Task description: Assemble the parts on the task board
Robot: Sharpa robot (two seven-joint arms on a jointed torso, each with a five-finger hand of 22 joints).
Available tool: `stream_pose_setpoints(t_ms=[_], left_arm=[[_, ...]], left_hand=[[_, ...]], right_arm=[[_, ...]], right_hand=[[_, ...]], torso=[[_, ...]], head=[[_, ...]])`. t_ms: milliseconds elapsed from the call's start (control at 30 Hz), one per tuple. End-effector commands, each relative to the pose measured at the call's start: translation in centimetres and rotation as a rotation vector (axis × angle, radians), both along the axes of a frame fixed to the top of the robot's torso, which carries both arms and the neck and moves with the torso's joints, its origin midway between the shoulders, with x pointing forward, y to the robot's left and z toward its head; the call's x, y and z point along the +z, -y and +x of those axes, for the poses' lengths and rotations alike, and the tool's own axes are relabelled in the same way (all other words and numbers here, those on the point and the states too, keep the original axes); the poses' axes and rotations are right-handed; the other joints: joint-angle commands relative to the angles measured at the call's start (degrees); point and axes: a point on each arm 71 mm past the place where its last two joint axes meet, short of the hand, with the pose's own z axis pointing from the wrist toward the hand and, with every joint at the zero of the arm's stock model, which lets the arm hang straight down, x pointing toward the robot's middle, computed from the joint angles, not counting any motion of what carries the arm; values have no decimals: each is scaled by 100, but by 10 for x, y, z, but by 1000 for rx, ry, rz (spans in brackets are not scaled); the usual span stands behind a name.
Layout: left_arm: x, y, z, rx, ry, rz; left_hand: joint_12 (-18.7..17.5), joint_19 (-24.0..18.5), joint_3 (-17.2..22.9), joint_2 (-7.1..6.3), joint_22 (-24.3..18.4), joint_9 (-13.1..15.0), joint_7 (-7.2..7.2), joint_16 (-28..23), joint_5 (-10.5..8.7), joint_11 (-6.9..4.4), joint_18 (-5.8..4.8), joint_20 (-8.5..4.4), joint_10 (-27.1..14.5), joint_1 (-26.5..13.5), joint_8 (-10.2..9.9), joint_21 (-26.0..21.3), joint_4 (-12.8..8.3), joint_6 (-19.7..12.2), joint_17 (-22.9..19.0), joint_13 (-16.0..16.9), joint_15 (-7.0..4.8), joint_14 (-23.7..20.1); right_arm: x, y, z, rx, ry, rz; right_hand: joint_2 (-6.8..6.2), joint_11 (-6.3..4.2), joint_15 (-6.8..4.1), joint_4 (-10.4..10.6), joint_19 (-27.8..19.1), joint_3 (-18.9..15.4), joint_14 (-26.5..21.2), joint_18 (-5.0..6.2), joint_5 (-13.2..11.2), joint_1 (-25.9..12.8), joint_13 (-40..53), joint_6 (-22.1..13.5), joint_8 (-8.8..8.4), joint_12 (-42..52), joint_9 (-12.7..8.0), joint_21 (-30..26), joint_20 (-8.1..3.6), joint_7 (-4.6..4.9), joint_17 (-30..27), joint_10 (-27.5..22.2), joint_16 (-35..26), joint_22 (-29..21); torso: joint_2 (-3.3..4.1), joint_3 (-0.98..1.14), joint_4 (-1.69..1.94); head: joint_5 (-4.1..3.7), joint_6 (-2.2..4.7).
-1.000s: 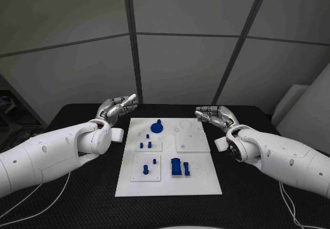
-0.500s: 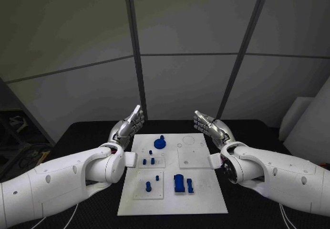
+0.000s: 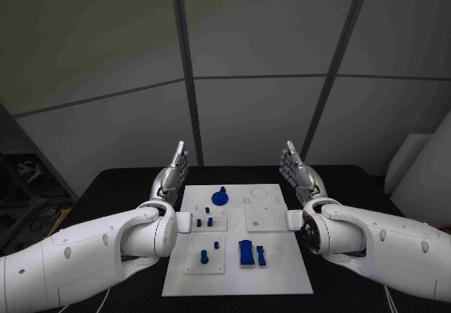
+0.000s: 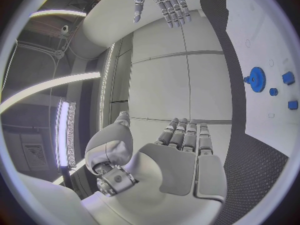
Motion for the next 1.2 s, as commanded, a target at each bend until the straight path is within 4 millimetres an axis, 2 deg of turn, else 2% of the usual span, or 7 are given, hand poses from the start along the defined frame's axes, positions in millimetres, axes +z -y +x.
stream_pose_setpoints(t_ms=[33, 133, 600, 667, 700, 767, 1200], left_arm=[[4, -1, 0, 19, 38, 22], [4, -1, 0, 19, 38, 22], [4, -1, 0, 19, 38, 22], [4, -1, 0, 19, 38, 22], [4, -1, 0, 19, 38, 22], [4, -1, 0, 19, 38, 22], [4, -1, 0, 19, 38, 22]], left_hand=[[-33, -207, 40, -2, -21, -7, -2, -34, -41, -25, -222, -152, -418, -594, -25, -34, 7, -409, -10, -6, -29, -389], [-33, -654, 40, -2, -21, -7, -2, -34, -41, -25, -222, -152, -537, -760, -25, -34, 7, -527, -10, -6, -29, -500], [-33, -654, 40, -2, -21, -7, -2, -34, -41, -25, -222, -152, -832, -1215, -25, -34, 7, -830, -10, -6, -29, -781], [-33, -654, 40, -2, -21, -7, -2, -34, -41, -25, -221, -152, -1304, -1387, -25, -34, 7, -1286, -10, -6, -29, -1217], [-33, -654, 40, -2, -21, -7, -2, -34, -41, -25, -221, -152, -1304, -1861, -25, -34, 7, -1286, -10, -6, -29, -1217], [-33, -654, 40, -2, -21, -7, -2, -34, -41, -25, -221, -152, -1304, -1861, -25, -34, 7, -1286, -10, -6, -29, -1217], [-33, -654, 40, -2, -21, -7, -2, -34, -41, -25, -221, -152, -1304, -1861, -25, -34, 7, -1286, -10, -6, -29, -1217]], right_arm=[[2, 2, 0, -34, 14, 3], [2, 2, 0, -34, 14, 3], [2, 2, 0, -34, 14, 3], [2, 2, 0, -34, 14, 3], [2, 2, 0, -34, 14, 3], [2, 2, 0, -34, 14, 3], [2, 2, 0, -34, 14, 3]], right_hand=[[-1, -16, -9, -40, -364, -1, -429, -212, -50, -667, -8, -402, -22, -20, -8, -22, -130, -15, -13, -442, -26, -173], [-1, -16, -9, -40, -472, -1, -548, -212, -50, -855, -8, -513, -22, -20, -8, -22, -130, -15, -13, -566, -26, -173], [-1, -16, -9, -40, -749, -1, -857, -212, -50, -1358, -8, -806, -22, -20, -8, -22, -130, -15, -13, -896, -26, -173], [-1, -16, -9, -40, -1166, -1, -907, -212, -50, -1418, -8, -849, -22, -20, -8, -22, -130, -15, -13, -933, -26, -173], [-1, -16, -9, -40, -1166, -1, -1336, -212, -50, -1496, -8, -1255, -22, -20, -8, -22, -130, -15, -13, -1389, -26, -173], [-1, -16, -9, -40, -1166, -1, -1336, -212, -50, -2091, -8, -1255, -22, -20, -8, -22, -130, -15, -13, -1389, -26, -173], [-1, -16, -9, -40, -1166, -1, -1336, -212, -50, -2091, -8, -1255, -22, -20, -8, -22, -130, -15, -13, -1389, -26, -173]], torso=[[0, 2, 1], [0, 2, 1], [0, 2, 1], [0, 2, 1], [0, 2, 1], [0, 2, 1], [0, 2, 1]], head=[[1, -1], [1, -1], [1, -1], [1, -1], [1, -1], [1, -1], [1, -1]])
